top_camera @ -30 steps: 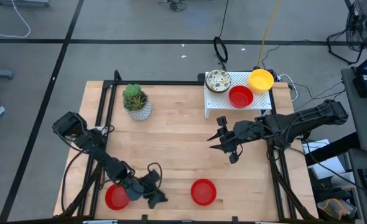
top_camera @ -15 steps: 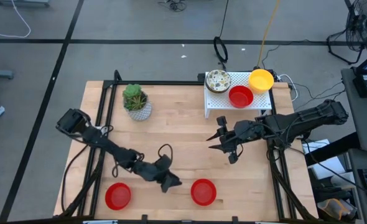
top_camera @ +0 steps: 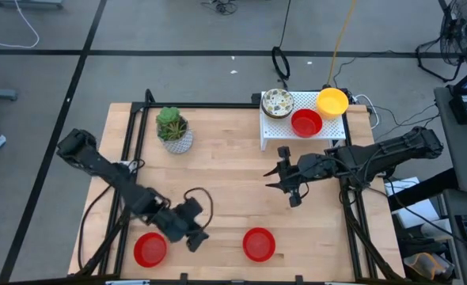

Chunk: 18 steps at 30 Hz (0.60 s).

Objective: Pick & Place Mini bowls
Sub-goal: Stack the red bowl on top of the red bowl on the shelf

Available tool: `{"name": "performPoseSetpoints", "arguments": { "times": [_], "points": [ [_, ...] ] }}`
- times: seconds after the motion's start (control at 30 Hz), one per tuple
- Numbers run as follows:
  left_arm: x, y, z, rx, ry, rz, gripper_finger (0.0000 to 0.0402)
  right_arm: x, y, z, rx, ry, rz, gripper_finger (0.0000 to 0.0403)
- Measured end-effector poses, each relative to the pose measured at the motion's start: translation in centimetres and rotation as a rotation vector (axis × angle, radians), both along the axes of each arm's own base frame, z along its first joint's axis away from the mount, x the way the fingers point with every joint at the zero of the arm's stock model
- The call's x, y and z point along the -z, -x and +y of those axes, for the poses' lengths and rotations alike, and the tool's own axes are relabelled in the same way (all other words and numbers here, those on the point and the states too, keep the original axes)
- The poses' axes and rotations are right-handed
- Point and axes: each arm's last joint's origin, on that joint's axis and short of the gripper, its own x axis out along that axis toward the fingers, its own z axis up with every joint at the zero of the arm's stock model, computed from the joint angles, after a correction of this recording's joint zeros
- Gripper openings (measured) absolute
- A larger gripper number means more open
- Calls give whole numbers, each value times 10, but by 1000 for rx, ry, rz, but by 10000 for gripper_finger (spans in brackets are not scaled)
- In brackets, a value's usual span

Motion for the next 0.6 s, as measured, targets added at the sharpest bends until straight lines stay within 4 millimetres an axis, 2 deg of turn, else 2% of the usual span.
{"name": "performPoseSetpoints", "arguments": {
  "times": [0.17, 0.4, 0.6],
  "points": [
    [-8, 25, -30, -99, 99, 130, 172, 5, 4, 3, 34, -62, 68, 126],
    [17, 60, -74, -199, 229, 327, 172, 8, 8, 12, 10, -76, 92, 126],
    [43, 86, -86, -338, 205, 642, 172, 8, 9, 16, -9, -77, 88, 126]
  ]
}}
